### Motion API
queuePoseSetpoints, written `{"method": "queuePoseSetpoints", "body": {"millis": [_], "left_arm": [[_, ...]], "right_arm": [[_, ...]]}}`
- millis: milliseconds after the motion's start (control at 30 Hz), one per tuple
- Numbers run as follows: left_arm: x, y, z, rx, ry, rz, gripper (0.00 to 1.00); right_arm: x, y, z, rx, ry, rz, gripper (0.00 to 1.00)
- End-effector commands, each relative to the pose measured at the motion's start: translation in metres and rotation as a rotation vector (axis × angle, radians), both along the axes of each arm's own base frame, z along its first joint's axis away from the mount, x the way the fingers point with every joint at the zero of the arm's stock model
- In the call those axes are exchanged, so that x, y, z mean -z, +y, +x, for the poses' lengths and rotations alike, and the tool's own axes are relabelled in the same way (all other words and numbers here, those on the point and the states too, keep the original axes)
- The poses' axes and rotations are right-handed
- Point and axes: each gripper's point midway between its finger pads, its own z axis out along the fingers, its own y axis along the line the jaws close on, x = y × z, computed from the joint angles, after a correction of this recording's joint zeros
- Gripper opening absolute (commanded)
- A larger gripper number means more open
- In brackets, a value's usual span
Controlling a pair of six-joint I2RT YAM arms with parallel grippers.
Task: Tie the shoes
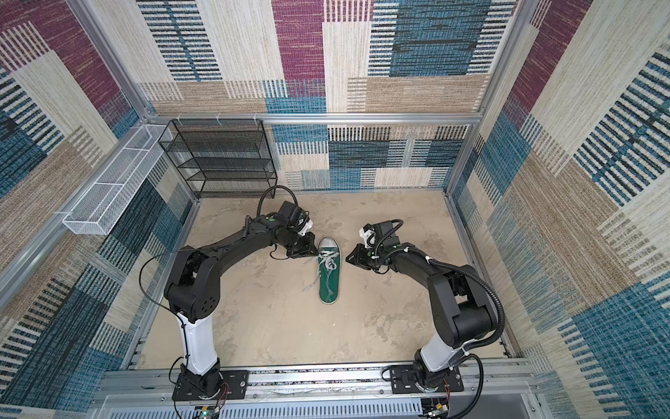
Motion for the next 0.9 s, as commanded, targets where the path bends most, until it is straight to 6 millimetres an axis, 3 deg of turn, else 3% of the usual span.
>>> {"method": "queuePoseSetpoints", "body": {"millis": [0,133,233,400,867], "left_arm": [[-0.004,0.000,-0.008,-0.001,0.020,0.007,0.08],[-0.008,-0.003,-0.012,0.005,0.017,0.015,0.07],[-0.011,-0.003,-0.014,0.005,0.013,0.018,0.07],[-0.012,-0.003,-0.015,0.006,0.011,0.021,0.07],[-0.019,-0.005,-0.014,0.010,-0.002,0.008,0.07]], "right_arm": [[-0.019,0.018,0.001,-0.048,-0.042,0.133,0.11],[-0.017,0.020,-0.001,-0.063,-0.037,0.152,0.05],[-0.030,0.025,-0.002,-0.083,-0.075,0.176,0.05],[-0.047,0.051,-0.007,-0.164,-0.097,0.217,0.04],[-0.020,0.068,0.015,-0.135,-0.051,0.140,0.00]]}}
